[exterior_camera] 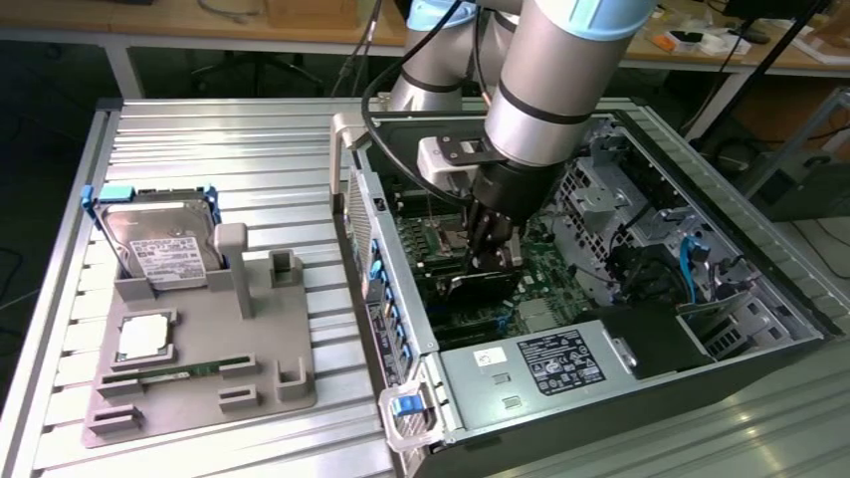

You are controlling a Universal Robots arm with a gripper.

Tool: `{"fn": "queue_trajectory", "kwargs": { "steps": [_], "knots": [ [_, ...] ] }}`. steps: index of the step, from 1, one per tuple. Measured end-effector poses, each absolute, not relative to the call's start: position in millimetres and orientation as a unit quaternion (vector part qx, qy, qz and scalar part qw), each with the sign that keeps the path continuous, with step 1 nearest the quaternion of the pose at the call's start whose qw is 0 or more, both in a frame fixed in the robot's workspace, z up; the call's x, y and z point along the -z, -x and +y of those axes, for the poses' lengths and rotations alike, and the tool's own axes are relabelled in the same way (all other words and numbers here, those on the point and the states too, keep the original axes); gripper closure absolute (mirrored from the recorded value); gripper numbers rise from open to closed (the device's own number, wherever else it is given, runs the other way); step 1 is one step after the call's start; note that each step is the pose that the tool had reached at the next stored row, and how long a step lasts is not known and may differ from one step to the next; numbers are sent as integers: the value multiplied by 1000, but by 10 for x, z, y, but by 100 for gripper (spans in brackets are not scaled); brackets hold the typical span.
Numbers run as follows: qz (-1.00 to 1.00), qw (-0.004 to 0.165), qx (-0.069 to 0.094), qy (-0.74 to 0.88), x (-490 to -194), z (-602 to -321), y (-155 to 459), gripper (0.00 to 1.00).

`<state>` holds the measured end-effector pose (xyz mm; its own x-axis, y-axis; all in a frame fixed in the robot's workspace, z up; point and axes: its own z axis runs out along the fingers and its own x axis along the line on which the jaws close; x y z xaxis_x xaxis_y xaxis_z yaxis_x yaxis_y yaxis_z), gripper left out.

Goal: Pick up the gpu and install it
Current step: 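Press down on the gpu until it lock into place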

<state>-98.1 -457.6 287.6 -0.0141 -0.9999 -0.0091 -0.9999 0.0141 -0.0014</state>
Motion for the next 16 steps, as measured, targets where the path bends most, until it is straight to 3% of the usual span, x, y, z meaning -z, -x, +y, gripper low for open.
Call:
{"fn": "queue_trajectory", "kwargs": {
  "steps": [16],
  "knots": [
    [713,4,-3,702,-2782,-4469,1027,89]
  ]
}}
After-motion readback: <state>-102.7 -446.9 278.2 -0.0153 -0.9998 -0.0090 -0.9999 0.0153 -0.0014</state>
